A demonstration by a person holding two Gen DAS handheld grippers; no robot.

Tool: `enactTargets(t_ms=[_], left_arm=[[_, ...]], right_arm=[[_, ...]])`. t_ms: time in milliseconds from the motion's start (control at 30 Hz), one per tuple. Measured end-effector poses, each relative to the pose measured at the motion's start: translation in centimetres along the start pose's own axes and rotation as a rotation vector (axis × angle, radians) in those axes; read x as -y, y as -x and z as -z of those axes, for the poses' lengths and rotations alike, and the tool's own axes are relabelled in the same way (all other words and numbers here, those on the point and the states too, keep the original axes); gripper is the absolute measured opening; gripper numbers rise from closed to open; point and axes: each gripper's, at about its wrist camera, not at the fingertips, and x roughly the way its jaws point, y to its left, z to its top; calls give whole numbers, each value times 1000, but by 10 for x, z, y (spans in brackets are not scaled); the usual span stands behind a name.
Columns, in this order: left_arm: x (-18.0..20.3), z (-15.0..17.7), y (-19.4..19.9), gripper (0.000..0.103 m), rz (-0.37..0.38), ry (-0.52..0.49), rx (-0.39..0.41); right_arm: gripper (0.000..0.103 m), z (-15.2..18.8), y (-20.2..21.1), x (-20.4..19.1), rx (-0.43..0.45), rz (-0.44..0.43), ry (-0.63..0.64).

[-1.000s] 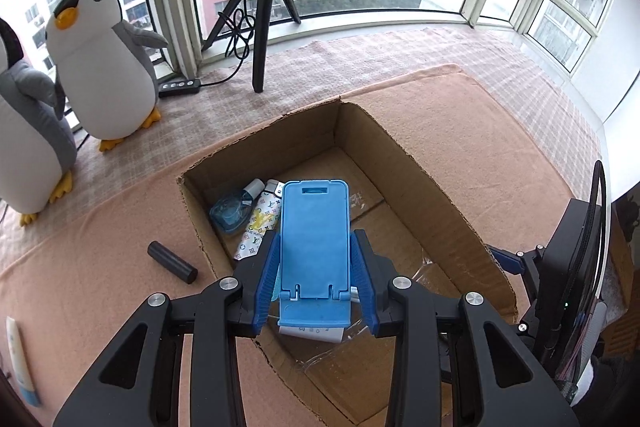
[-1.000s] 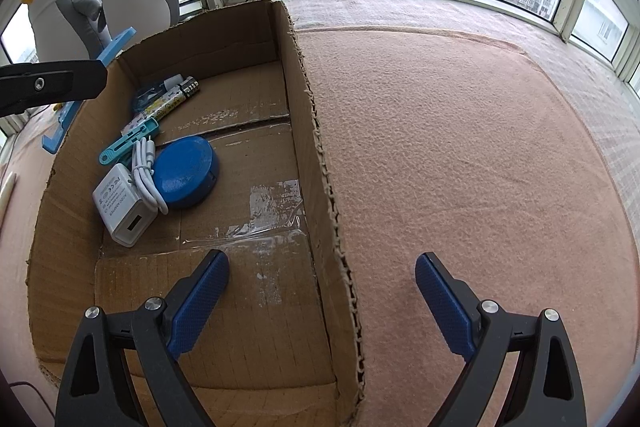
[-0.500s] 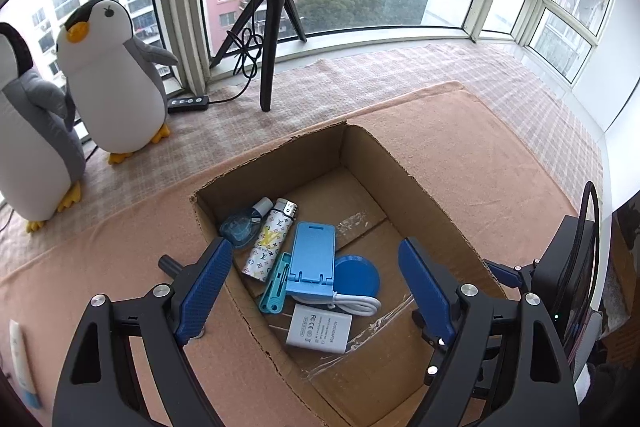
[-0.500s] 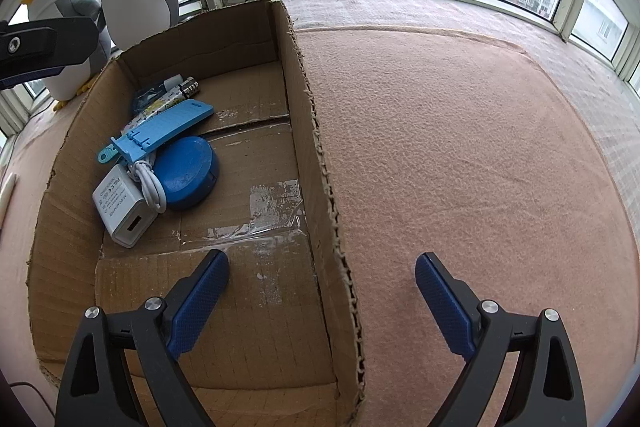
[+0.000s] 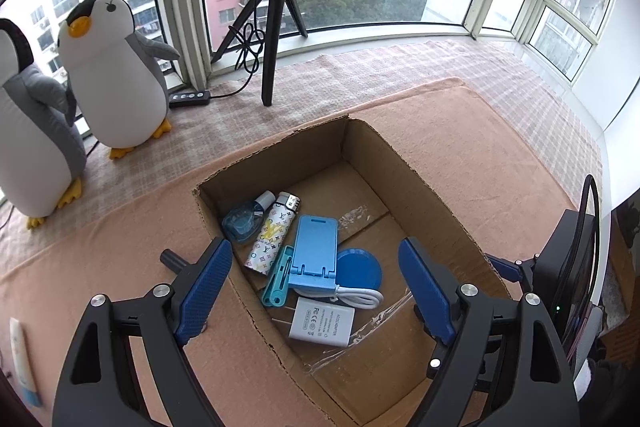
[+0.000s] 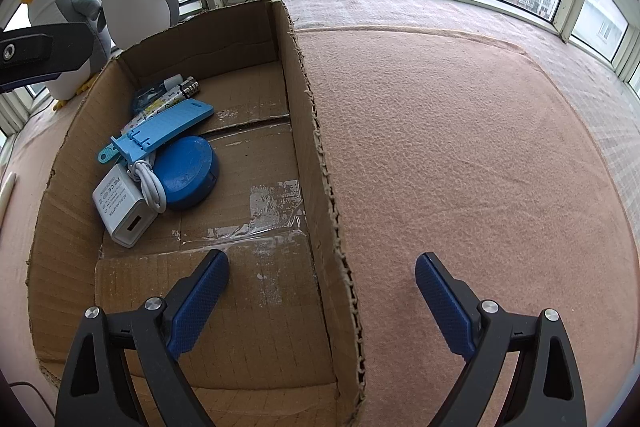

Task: Organize rigid objects
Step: 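Move the left gripper to the key ring on the mat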

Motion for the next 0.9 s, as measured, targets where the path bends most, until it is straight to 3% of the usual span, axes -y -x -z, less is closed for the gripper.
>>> enactTargets(t_ms=[300,633,800,900], left_arm=[[-43,12,11,86,-32,57,-2],[-123,34,7,86,-47,272,-50],[-139,45,-8,81,-30,342,-100],[-137,51,-14,72,-18,355,-118]], right_arm=[[92,0,0,0,0,0,0],[92,-1,0,0,0,2,5],[92,-1,0,0,0,3,7],[92,0,1,-1,0,5,7]])
